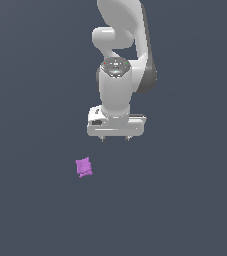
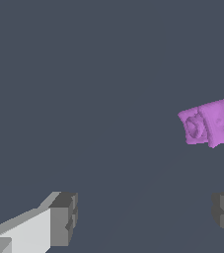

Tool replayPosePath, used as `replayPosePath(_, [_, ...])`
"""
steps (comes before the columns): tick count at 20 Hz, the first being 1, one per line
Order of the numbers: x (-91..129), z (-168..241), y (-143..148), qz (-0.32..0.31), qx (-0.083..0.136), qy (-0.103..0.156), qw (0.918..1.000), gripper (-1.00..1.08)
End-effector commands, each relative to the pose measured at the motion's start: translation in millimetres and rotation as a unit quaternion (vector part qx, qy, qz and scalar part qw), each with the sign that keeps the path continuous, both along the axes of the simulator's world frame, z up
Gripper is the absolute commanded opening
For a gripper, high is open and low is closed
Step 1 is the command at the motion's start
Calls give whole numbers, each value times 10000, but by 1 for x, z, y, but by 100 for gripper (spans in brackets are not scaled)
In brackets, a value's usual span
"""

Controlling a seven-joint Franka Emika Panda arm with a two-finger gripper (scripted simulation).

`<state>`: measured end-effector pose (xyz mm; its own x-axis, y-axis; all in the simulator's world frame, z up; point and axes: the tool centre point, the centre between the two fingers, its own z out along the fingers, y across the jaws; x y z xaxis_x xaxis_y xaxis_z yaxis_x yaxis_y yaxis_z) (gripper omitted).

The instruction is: Pick up the object and move it to a goal position.

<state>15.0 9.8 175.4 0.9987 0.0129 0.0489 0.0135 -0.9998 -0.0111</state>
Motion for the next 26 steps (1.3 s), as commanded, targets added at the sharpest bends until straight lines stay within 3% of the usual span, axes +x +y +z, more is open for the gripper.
replayPosePath(1, [0, 0, 0, 0, 0, 0, 10000, 100])
replayPosePath(13, [7, 20, 21, 248, -93, -174, 9995, 100])
replayPosePath(20, [15, 12, 7, 349, -104, -133, 9993, 100])
replayPosePath(26, [30, -6, -23, 557, -120, -52, 9984, 100])
